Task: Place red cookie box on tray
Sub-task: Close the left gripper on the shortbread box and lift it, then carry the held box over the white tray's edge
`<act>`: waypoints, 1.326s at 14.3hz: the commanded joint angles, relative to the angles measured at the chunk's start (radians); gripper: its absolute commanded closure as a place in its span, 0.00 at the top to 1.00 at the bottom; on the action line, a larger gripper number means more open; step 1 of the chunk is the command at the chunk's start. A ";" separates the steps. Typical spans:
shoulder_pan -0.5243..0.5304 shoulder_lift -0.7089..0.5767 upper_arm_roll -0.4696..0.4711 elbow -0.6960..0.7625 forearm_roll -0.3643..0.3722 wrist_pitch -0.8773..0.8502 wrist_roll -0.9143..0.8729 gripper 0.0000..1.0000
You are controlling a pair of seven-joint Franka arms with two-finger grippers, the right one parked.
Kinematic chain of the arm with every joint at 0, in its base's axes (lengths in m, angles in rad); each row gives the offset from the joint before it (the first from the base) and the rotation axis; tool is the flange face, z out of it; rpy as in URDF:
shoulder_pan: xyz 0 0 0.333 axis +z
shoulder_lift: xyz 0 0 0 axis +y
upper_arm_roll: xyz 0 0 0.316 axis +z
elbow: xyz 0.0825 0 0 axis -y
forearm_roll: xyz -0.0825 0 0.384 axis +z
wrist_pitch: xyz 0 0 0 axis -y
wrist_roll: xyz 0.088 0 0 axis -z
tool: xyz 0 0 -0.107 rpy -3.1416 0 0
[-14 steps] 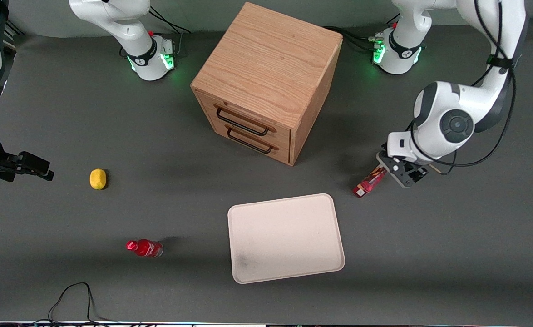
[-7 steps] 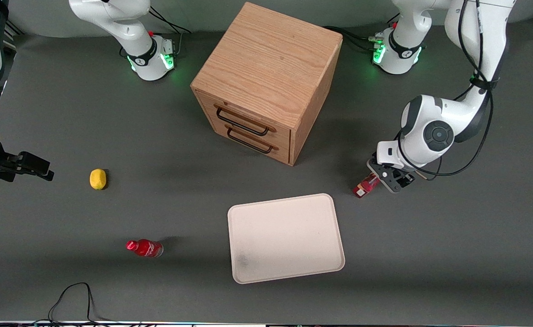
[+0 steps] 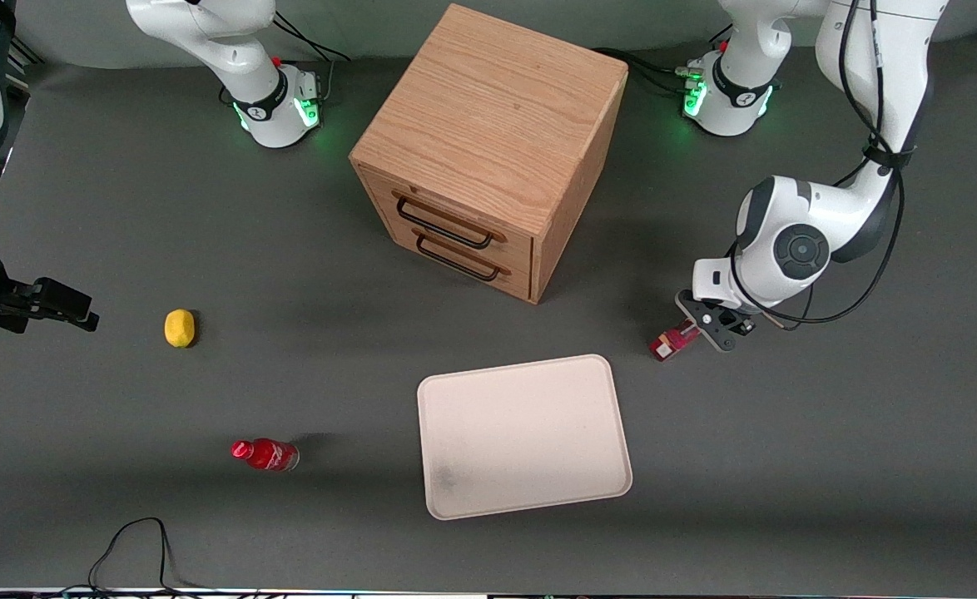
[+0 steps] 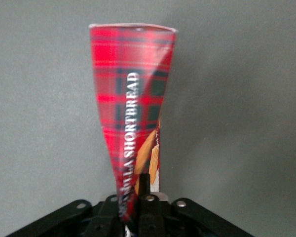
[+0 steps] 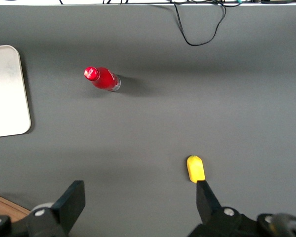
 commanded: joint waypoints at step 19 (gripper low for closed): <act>-0.205 0.462 0.014 1.188 -0.080 -0.595 -1.052 0.00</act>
